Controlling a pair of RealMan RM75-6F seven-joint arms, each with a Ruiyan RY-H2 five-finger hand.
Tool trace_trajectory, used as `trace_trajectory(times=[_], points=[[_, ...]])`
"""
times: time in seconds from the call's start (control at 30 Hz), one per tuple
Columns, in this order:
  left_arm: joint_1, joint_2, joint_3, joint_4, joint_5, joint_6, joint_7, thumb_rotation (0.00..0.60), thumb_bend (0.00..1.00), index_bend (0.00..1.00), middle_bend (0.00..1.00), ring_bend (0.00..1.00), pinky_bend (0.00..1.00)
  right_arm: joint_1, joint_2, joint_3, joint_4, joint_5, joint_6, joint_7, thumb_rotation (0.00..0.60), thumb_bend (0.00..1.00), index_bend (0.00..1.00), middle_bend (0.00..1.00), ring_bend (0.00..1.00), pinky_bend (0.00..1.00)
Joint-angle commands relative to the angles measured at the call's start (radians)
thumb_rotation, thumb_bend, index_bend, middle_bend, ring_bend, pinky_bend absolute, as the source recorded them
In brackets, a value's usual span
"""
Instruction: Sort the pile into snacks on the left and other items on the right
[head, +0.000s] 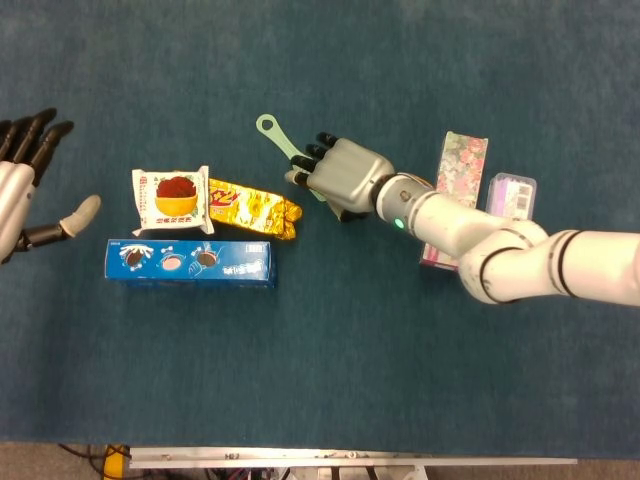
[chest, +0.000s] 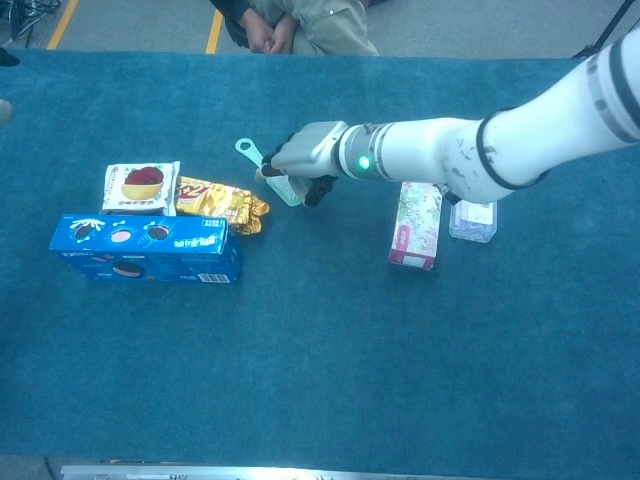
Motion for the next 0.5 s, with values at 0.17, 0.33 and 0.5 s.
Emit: trace_trajectory(times=[0.17,0.33,0.5], points=[[0.007,-0.003,-0.006,0.008,0.005,-0.009,-0.007,0.056,0.22,0.03,0.00,0.00,0.00,0.021,0.001,-0.034,0.008,0.018,-0.008,0.010,0.454,0.88,0.00,0.11,0.00,0.04],[0.007,-0.012,-0.013,0.009,0.012,-0.015,-0.005,0.053,0.22,0.03,0.00,0.00,0.00,0.021,0.026,-0.064,-0.016,0.015,0.002,0.011,0.454,0.88,0.00,0.14,0.02,0.04],[0.005,-0.019,-0.018,0.007,0.015,-0.025,0.004,0.057,0.22,0.03,0.00,0.00,0.00,0.006,0.083,-0.096,-0.084,-0.008,0.027,0.011,0.454,0.88,0.00,0.17,0.05,0.04]])
